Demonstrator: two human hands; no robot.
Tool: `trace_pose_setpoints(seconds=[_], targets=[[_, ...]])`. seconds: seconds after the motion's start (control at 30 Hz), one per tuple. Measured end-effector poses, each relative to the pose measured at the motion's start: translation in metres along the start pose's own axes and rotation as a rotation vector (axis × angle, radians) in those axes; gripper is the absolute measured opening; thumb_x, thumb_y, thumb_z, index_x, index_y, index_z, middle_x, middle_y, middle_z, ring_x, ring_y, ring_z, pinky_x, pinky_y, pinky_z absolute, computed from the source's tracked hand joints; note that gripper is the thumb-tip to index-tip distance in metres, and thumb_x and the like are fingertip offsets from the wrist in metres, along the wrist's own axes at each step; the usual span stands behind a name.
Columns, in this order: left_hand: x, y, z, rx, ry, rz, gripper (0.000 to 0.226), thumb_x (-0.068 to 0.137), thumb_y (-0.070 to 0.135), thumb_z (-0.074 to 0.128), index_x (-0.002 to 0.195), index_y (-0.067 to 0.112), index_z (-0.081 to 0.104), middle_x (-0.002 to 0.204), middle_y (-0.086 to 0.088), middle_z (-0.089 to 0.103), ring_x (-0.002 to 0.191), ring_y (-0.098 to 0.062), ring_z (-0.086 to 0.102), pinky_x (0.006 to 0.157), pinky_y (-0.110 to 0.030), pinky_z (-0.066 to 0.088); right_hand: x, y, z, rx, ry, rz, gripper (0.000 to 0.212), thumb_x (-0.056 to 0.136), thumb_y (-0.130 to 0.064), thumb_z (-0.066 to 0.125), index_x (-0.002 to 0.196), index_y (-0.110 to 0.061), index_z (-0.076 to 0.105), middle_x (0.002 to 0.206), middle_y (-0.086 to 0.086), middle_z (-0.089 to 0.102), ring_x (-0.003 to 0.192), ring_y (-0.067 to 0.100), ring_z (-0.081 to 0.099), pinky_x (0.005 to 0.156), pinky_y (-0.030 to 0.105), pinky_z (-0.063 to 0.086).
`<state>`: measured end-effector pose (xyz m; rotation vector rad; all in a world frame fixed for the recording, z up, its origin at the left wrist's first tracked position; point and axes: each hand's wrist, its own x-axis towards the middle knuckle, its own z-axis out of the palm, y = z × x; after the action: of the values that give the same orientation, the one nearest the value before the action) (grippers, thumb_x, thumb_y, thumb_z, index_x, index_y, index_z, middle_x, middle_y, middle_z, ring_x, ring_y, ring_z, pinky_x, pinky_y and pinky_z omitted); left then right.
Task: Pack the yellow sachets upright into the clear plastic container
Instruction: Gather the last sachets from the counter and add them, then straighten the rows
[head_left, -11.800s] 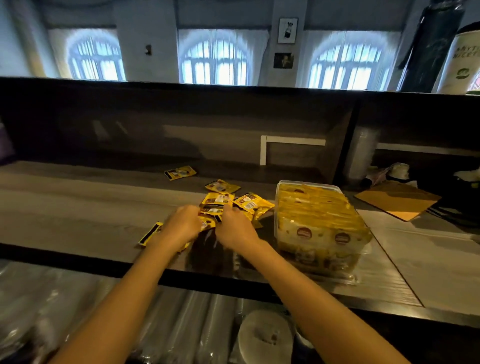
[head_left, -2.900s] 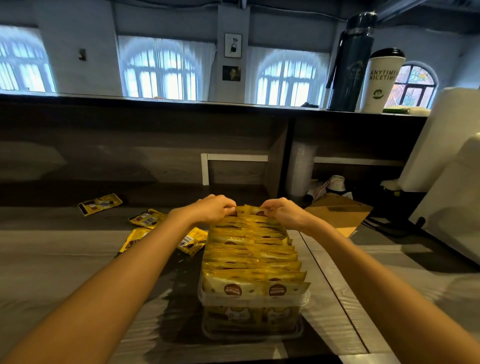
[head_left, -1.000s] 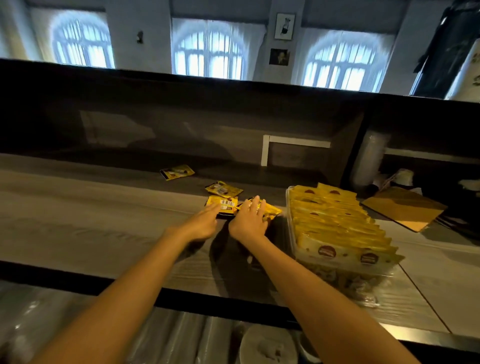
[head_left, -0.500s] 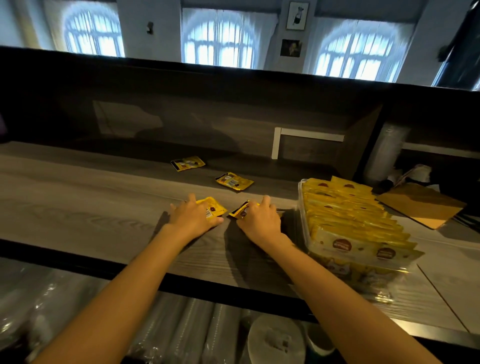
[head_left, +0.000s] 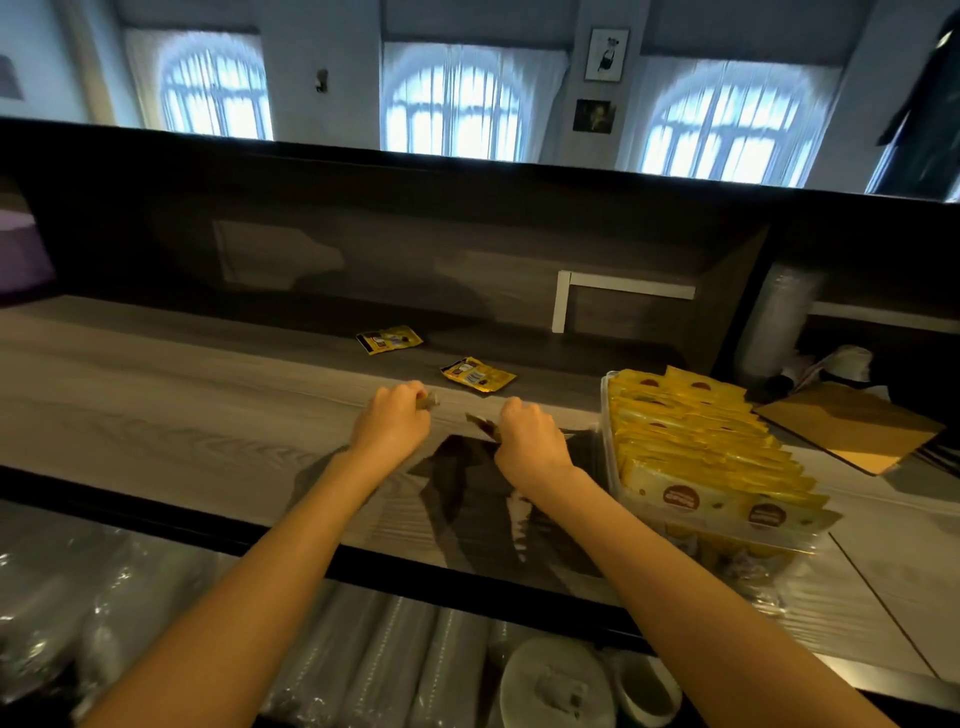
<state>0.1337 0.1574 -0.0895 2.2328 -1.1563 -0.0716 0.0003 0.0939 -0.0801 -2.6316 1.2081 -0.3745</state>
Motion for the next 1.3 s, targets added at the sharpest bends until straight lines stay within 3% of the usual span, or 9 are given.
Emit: trace_pose_setpoints(seconds=[0.13, 0.33, 0.4, 0.5, 0.6, 0.7, 0.87, 1.07, 1.3], targets=[[0.003, 0.017, -0.017, -0.271, 0.229, -0.064, 0.019, 0.090, 0.021, 0.052, 0.085, 0.005, 0.061, 0.091, -0.017, 0.063, 0.093, -0.032, 0.057, 0.071, -0.035, 0.040, 0.004, -0.017, -0.020, 0.148, 0.126, -0.013, 0.028, 0.090, -0.013, 0.058, 0.117, -0.005, 0.054, 0.114, 0.015, 0.062, 0.104, 0.031, 0.061, 0.084, 0.039, 0.054], [0.012, 0.049, -0.041, -0.506, 0.337, 0.020, 0.020, 0.088, 0.015, 0.057, 0.103, 0.005, 0.066, 0.102, -0.014, 0.067, 0.098, -0.026, 0.061, 0.076, -0.030, 0.044, 0.019, -0.017, -0.066, 0.304, 0.235, 0.053, 0.034, 0.092, -0.009, 0.052, 0.124, -0.010, 0.041, 0.120, 0.018, 0.053, 0.108, 0.035, 0.056, 0.088, 0.046, 0.053], [0.016, 0.063, -0.045, -0.577, 0.353, 0.039, 0.021, 0.087, 0.010, 0.060, 0.106, 0.007, 0.066, 0.105, -0.012, 0.067, 0.100, -0.023, 0.062, 0.077, -0.029, 0.048, 0.025, -0.005, -0.083, 0.436, 0.281, 0.104, 0.035, 0.091, -0.007, 0.053, 0.124, -0.008, 0.043, 0.124, 0.015, 0.053, 0.112, 0.031, 0.054, 0.090, 0.040, 0.052], [0.023, 0.089, -0.043, -0.648, 0.351, 0.082, 0.019, 0.084, 0.005, 0.063, 0.102, 0.007, 0.067, 0.102, -0.011, 0.068, 0.099, -0.021, 0.063, 0.075, -0.026, 0.049, 0.029, 0.024, -0.105, 0.611, 0.337, 0.142, 0.044, 0.083, -0.003, 0.064, 0.123, -0.008, 0.045, 0.119, 0.010, 0.056, 0.109, 0.023, 0.057, 0.077, 0.030, 0.051], [0.029, 0.118, -0.034, -0.622, 0.354, 0.151, 0.016, 0.082, 0.003, 0.064, 0.098, 0.005, 0.066, 0.097, -0.007, 0.066, 0.093, -0.016, 0.060, 0.068, -0.019, 0.046, 0.029, 0.059, -0.123, 0.633, 0.406, 0.189, 0.044, 0.078, -0.004, 0.070, 0.116, -0.008, 0.047, 0.110, 0.008, 0.056, 0.106, 0.022, 0.058, 0.080, 0.033, 0.056], [0.034, 0.148, -0.020, -0.611, 0.323, 0.234, 0.014, 0.085, 0.002, 0.061, 0.098, 0.003, 0.063, 0.094, -0.001, 0.059, 0.089, -0.009, 0.054, 0.053, -0.011, 0.042, 0.028, 0.096, -0.136, 0.583, 0.566, 0.236, 0.034, 0.078, -0.011, 0.071, 0.107, -0.006, 0.054, 0.111, 0.011, 0.060, 0.104, 0.024, 0.061, 0.078, 0.038, 0.058], [0.048, 0.188, 0.012, -0.614, 0.237, 0.311, 0.014, 0.086, -0.003, 0.055, 0.097, 0.003, 0.060, 0.107, -0.012, 0.064, 0.101, -0.019, 0.059, 0.058, -0.011, 0.044, 0.021, 0.151, -0.146, 0.505, 0.763, 0.301, 0.021, 0.086, -0.021, 0.064, 0.104, -0.010, 0.060, 0.108, 0.012, 0.068, 0.101, 0.028, 0.065, 0.083, 0.044, 0.056], [0.056, 0.205, 0.046, -0.590, 0.013, 0.400, 0.015, 0.091, -0.002, 0.050, 0.103, 0.003, 0.056, 0.111, -0.012, 0.059, 0.101, -0.015, 0.055, 0.060, -0.012, 0.046, 0.022, 0.190, -0.137, 0.547, 0.726, 0.261, 0.028, 0.095, -0.008, 0.045, 0.121, -0.009, 0.054, 0.117, 0.013, 0.064, 0.109, 0.026, 0.061, 0.090, 0.041, 0.052], [0.060, 0.212, 0.057, -0.563, -0.166, 0.469, 0.014, 0.093, -0.001, 0.045, 0.094, 0.011, 0.052, 0.105, -0.006, 0.054, 0.102, -0.014, 0.052, 0.064, -0.014, 0.047, 0.028, 0.209, -0.121, 0.651, 0.641, 0.168, 0.028, 0.096, -0.009, 0.044, 0.124, -0.009, 0.051, 0.116, 0.011, 0.062, 0.106, 0.021, 0.060, 0.085, 0.041, 0.056]])
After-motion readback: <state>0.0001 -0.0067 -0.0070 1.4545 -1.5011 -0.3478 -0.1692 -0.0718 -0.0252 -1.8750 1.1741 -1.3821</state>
